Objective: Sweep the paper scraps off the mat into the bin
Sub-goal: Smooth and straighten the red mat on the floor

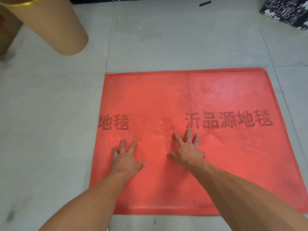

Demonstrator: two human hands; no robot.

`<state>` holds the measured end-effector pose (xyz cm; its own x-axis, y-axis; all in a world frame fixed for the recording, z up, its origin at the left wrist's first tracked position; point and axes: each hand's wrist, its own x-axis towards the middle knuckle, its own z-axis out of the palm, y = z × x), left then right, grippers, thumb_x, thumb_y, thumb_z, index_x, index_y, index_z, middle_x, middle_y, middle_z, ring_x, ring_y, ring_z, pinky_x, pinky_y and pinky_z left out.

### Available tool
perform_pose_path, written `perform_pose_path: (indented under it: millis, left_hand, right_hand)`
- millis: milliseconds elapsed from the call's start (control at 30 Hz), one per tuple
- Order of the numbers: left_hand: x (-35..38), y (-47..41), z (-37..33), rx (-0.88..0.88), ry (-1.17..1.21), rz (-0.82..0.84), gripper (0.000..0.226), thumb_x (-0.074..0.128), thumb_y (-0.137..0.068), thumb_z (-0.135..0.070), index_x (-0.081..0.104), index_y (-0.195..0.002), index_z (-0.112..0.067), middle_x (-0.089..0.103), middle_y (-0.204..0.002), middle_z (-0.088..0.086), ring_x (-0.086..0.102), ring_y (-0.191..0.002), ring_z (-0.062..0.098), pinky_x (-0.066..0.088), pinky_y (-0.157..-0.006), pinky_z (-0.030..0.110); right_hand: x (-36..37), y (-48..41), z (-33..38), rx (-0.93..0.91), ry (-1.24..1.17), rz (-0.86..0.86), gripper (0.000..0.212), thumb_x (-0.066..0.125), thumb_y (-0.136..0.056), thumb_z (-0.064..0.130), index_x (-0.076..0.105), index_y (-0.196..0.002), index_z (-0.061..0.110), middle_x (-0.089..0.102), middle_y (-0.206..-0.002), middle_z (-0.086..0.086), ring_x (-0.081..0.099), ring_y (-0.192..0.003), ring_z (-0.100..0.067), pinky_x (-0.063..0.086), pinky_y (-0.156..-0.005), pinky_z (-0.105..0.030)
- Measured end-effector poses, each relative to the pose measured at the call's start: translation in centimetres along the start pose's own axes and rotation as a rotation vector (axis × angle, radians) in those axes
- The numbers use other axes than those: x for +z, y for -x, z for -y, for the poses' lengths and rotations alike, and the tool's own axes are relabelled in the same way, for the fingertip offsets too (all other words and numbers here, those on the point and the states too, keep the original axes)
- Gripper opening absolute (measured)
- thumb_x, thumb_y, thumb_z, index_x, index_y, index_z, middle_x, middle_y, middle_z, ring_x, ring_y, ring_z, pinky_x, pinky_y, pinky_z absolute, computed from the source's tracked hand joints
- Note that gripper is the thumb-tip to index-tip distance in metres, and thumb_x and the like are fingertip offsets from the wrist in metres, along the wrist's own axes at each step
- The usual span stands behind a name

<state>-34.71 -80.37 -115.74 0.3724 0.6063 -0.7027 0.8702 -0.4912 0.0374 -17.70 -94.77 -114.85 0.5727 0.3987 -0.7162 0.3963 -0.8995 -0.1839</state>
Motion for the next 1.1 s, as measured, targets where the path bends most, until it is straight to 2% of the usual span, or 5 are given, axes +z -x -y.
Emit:
perform_pose_path:
  millis: [167,633,933,1100]
  left_hand:
    - [-0.1,0.0,0.0,-0.007,0.032,0.014,0.102,0.065,-0.077,-0.064,-0.004,-0.151,-0.049,-0.019,-0.162,-0.001,-0.010,-0.148,0.038,0.018,-0.119,0.047]
    - [-0.2,-0.8,-0.1,-0.010,0.033,0.006,0.104,0.066,-0.077,-0.062,-0.005,-0.151,-0.049,-0.020,-0.162,-0.001,-0.014,-0.148,0.038,0.012,-0.121,0.044]
    - [-0.4,-0.7,-0.2,-0.023,0.027,0.025,0.104,0.067,-0.077,-0.062,-0.006,-0.150,-0.050,-0.021,-0.162,-0.002,-0.014,-0.148,0.037,0.017,-0.120,0.047]
    - [-1.3,-0.9,-0.1,0.000,-0.041,0.059,0.102,0.066,-0.077,-0.062,-0.003,-0.151,-0.048,-0.014,-0.163,0.002,-0.002,-0.148,0.039,0.019,-0.119,0.046]
  right_hand:
    - [-0.2,-0.1,0.0,0.006,-0.006,0.005,0.083,0.063,-0.084,0.056,0.008,-0.146,0.056,-0.028,-0.157,0.009,-0.019,-0.146,-0.031,0.028,-0.099,-0.073]
    - [-0.6,-0.6,0.1,-0.010,-0.032,0.017,0.080,0.060,-0.086,0.057,0.009,-0.147,0.055,-0.025,-0.158,0.009,-0.018,-0.146,-0.032,0.028,-0.097,-0.076]
    - [-0.6,-0.6,0.1,-0.018,-0.019,0.004,0.078,0.058,-0.087,0.058,0.009,-0.147,0.054,-0.022,-0.159,0.008,-0.017,-0.146,-0.033,0.030,-0.097,-0.075]
    - [-1.3,-0.4,0.5,0.006,0.004,-0.030,0.068,0.055,-0.089,0.057,0.016,-0.144,0.055,-0.012,-0.161,0.007,-0.010,-0.147,-0.032,0.031,-0.098,-0.071]
